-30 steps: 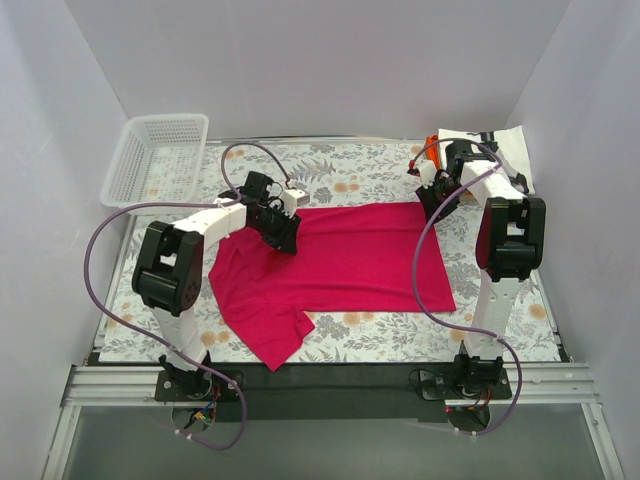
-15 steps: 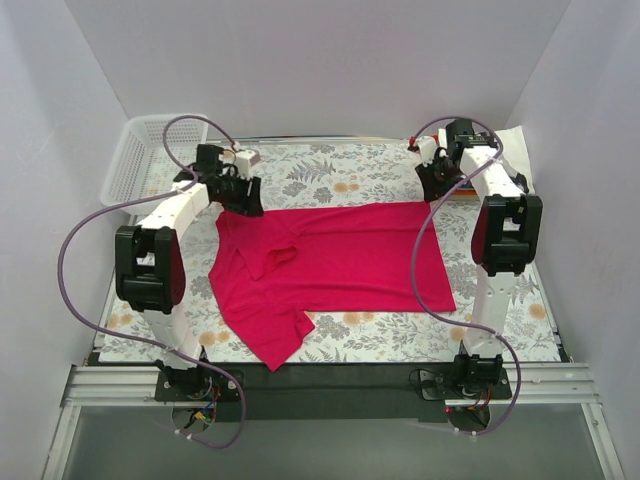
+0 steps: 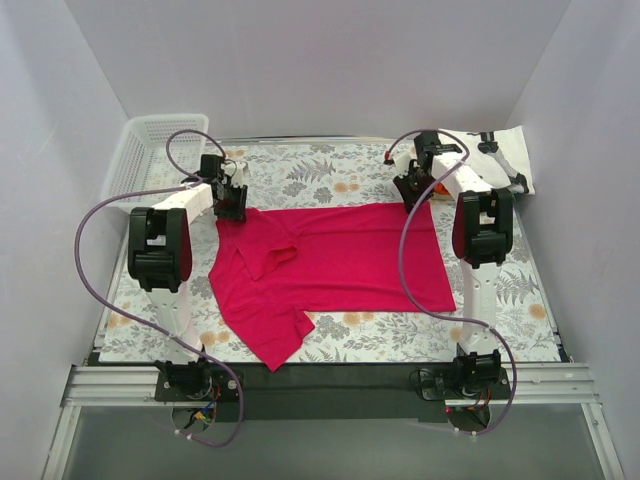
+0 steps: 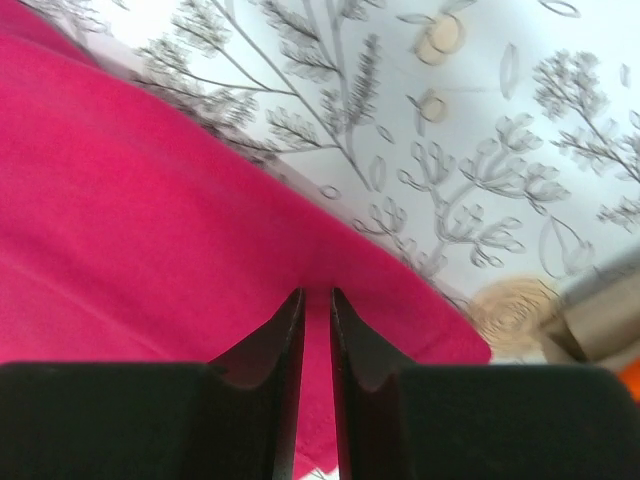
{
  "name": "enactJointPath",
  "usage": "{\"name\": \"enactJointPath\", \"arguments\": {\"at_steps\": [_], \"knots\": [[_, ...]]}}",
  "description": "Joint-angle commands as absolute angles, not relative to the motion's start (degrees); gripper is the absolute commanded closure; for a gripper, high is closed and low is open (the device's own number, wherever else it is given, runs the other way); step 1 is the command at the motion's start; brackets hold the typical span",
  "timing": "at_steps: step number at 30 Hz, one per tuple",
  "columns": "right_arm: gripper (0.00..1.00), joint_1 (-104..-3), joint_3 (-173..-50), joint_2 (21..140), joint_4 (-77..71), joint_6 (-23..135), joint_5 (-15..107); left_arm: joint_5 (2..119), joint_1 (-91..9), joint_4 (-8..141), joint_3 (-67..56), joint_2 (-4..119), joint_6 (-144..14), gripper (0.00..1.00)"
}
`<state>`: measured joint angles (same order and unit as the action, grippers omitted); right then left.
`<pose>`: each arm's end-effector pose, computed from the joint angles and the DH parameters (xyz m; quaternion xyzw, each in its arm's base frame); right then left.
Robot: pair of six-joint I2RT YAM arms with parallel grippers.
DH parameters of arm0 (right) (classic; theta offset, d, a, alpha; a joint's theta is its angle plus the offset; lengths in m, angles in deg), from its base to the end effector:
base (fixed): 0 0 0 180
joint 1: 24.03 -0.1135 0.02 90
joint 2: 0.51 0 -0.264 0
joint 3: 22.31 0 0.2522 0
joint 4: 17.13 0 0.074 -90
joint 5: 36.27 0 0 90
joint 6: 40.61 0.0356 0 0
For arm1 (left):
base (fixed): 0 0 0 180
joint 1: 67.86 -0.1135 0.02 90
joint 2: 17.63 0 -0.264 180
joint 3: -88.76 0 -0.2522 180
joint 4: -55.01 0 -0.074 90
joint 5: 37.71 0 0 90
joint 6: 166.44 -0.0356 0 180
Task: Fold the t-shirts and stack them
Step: Fold the tshirt
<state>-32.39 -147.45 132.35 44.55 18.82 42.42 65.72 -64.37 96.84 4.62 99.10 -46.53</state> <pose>0.4816 0.0778 0.1712 -0.3429 0.9173 0.0609 0.1933 0.4229 -0.0341 0.1629 -0.1937 0.9459 -0.1762 0.1918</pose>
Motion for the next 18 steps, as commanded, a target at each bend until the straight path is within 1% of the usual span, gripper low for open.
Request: {"name": "enactJointPath", "arguments": {"at_steps": [1,2,4,5,8,9,11,14,16,18], "knots": [[0.81,-31.68,-145.85,131.68,43.56,18.19,47.74,57.93,-64.69,96.19,2.41,98.29,-45.85,0.74],[0.81,-31.59,-145.07,131.5,43.39,18.02,48.27,55.39,-65.04,96.37,2.06,98.65,-45.94,0.76],[0.81,-31.5,-143.48,131.24,42.77,17.49,49.24,54.75,-66.7,97.42,1.1,98.74,-45.24,0.81],[0.81,-31.59,-143.21,130.98,42.77,17.4,49.42,54.93,-67.15,97.68,0.66,98.39,-44.89,0.85],[0.81,-31.5,-142.68,130.71,42.68,17.4,49.16,55.71,-67.33,97.86,-1.98,94.98,-45.76,0.87],[0.81,-31.59,-142.6,130.71,42.68,17.4,49.07,57.55,-67.42,97.77,-2.68,93.92,-46.03,0.87],[0.81,-31.59,-142.42,130.62,42.68,17.22,48.98,58.88,-67.42,97.86,-3.83,91.2,-46.73,0.84],[0.81,-31.59,-141.37,129.84,42.77,16.79,48.46,59.32,-67.42,98.3,-3.74,89.95,-47.43,0.84],[0.8,-31.59,-141.28,129.31,42.86,16.78,46.62,61.07,-67.33,98.83,-2.95,89.43,-48.23,0.74],[0.78,-31.67,-141.63,128.08,42.86,17.05,45.12,62.39,-67.42,98.39,-1.64,88.46,-47.88,0.68]]}}
